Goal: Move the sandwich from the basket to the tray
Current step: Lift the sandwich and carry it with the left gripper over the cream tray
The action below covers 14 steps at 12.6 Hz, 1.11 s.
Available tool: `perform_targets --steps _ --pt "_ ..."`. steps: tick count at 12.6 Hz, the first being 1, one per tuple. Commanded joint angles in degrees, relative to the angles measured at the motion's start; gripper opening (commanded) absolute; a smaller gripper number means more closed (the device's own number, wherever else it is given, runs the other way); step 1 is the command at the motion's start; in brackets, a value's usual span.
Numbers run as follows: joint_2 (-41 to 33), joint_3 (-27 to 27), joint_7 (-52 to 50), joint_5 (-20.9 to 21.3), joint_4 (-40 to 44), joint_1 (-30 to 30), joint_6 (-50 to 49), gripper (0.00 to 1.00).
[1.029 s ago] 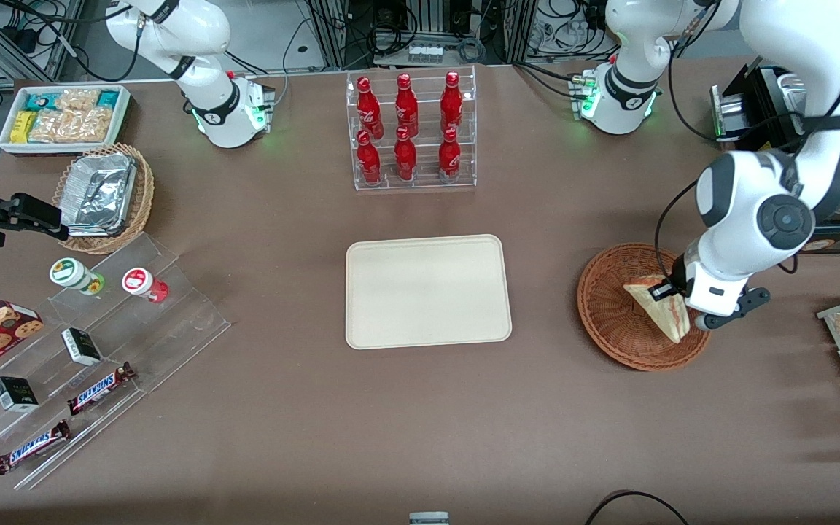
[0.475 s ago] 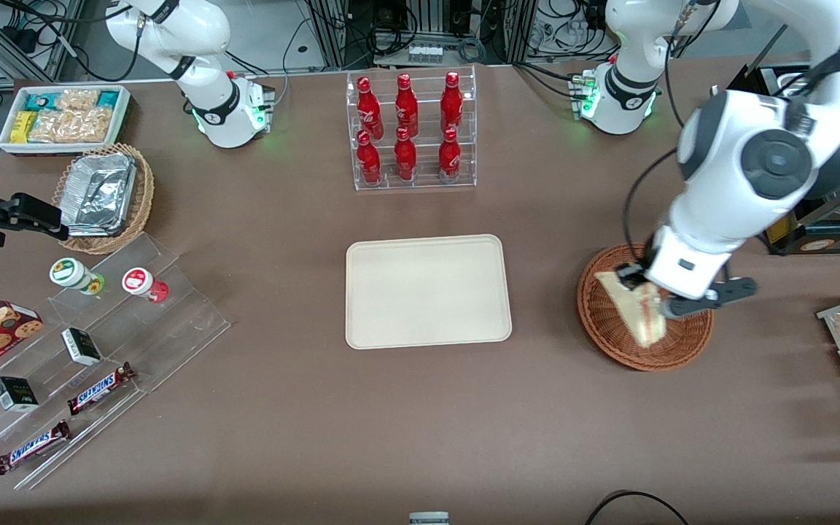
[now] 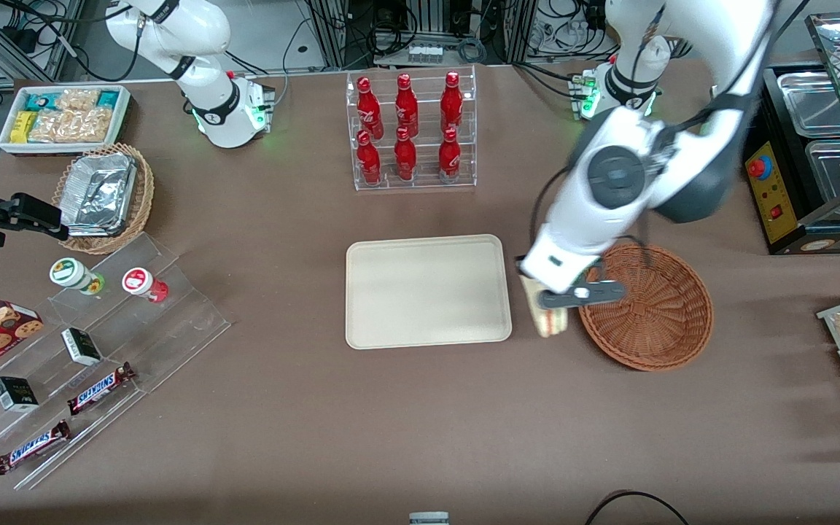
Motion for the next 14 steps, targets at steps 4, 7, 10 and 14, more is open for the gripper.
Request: perform_targets --steps 4,7,10,14 --pt "11.52 0.43 -9.25 5.0 7.29 -10.6 6.95 0.0" --pt "15.47 0.43 -9.78 9.12 7.2 -14.21 11.53 0.0" --pt "18.55 0.52 -10.57 11.15 7.2 -15.72 15.4 0.0" --pt "21.46 0.7 -11.01 12.03 7.2 -18.18 16.11 0.0"
